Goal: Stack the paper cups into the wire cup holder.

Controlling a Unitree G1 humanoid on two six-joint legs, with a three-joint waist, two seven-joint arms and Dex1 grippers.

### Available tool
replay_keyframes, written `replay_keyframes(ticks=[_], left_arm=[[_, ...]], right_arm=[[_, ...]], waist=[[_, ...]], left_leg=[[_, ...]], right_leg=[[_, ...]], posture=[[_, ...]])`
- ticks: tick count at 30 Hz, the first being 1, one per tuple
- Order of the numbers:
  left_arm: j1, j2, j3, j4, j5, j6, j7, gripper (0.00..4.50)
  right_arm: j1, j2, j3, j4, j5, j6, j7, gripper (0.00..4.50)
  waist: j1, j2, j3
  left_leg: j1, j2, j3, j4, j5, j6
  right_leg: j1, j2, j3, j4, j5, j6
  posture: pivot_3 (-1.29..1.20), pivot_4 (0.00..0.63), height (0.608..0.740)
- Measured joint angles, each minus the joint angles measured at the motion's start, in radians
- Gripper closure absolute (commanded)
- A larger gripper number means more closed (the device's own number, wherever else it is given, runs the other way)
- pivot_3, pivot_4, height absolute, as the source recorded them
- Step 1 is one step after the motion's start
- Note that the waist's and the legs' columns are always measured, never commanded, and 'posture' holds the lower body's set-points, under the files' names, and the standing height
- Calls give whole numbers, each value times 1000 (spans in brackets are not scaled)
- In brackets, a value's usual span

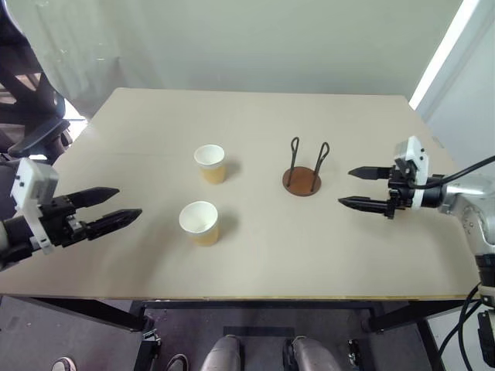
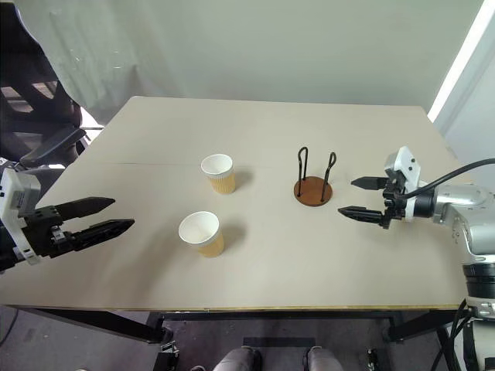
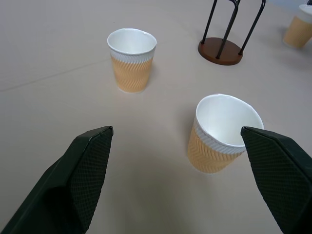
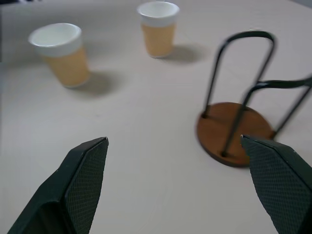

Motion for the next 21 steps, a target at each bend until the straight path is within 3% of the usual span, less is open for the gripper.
replay_keyframes(ticks=[4,8,15,21], left_arm=[[-44,38,33,-16,-34,20,-17,0],[-130,52,49,-121,-155,73,-12,0],[-150,-101,-38,-205,-209,80,126,0],[-124,-126,-57,-212,-188,49,160,0]], right_arm=[[22,49,2,-53,12,78,-76,33],[45,133,46,-69,-20,150,-214,33],[2,301,66,-7,-89,197,-462,33],[-59,351,60,39,-142,183,-596,33]], waist=[[0,-1,-1],[0,-1,-1],[-3,0,-1],[-3,0,-1]], left_leg=[[0,0,0,0,0,0],[1,0,0,1,1,1],[2,1,0,0,3,0],[1,1,0,0,3,-1]], right_leg=[[0,1,0,0,0,0],[0,0,0,0,2,1],[-1,1,0,2,8,5],[-2,1,0,1,8,5]], posture=[[0,150,740],[0,150,740],[0,150,740],[0,150,740]])
